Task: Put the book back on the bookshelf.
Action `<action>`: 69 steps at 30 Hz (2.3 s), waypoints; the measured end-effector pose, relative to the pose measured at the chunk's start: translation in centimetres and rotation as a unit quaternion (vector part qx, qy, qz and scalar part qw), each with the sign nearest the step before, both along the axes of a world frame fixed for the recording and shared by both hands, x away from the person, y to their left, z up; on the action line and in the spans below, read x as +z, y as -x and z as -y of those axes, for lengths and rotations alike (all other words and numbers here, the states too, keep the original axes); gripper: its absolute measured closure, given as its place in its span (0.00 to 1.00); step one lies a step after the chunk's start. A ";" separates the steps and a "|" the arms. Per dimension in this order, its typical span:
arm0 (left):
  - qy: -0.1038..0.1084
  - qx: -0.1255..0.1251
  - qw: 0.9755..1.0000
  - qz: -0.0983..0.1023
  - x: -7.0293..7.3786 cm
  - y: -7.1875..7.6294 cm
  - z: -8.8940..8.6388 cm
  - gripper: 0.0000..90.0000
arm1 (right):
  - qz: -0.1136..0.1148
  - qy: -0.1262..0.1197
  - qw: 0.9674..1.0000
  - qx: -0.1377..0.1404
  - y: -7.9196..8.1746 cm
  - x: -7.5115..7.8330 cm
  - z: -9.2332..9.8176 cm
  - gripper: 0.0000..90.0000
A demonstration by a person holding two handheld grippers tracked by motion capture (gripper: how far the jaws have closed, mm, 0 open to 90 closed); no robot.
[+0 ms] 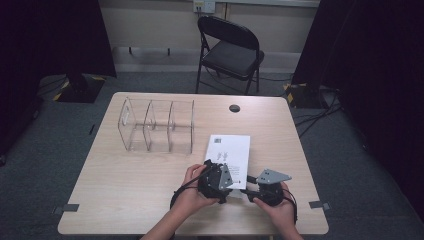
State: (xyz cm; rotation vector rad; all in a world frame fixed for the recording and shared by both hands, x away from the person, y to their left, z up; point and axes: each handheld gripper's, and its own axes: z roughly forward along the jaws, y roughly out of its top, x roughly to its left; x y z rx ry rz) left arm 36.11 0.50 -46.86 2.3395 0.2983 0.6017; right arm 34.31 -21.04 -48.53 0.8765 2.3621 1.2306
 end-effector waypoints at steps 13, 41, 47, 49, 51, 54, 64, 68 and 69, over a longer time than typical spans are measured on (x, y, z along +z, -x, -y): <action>-0.015 -0.013 1.000 0.011 -0.6 -0.5 1.0 0.02 | 0.001 -0.006 1.000 0.003 0.0 -0.2 0.1 0.61; -0.001 -0.018 0.999 0.040 -0.5 -0.6 0.9 0.13 | 0.003 -0.024 1.000 0.010 -0.1 0.0 0.1 0.62; -0.038 -0.045 0.996 0.069 -0.2 0.0 1.2 0.24 | -0.013 -0.026 1.000 0.005 -0.3 -0.4 0.2 0.51; -0.052 -0.054 0.994 0.075 0.0 0.1 1.2 0.27 | -0.019 -0.028 0.999 0.006 -0.4 -0.5 0.5 0.49; -0.057 -0.055 0.994 0.076 0.1 0.2 1.2 0.29 | -0.022 -0.030 0.999 0.007 -0.4 -0.4 0.8 0.46; -0.049 -0.051 0.994 0.082 0.4 0.5 1.3 0.34 | -0.022 -0.018 1.000 0.012 -0.3 -0.6 1.2 0.45; -0.073 -0.043 0.994 0.067 2.4 0.3 1.3 0.43 | -0.033 0.000 0.999 0.015 -0.4 -1.2 2.1 0.40; -0.079 -0.040 0.994 0.064 2.9 0.3 1.4 0.45 | -0.040 0.010 0.999 0.028 -0.4 -1.3 2.2 0.37; -0.073 -0.037 0.995 0.063 3.0 0.3 1.4 0.45 | -0.046 0.014 0.999 0.027 -0.4 -1.3 2.2 0.36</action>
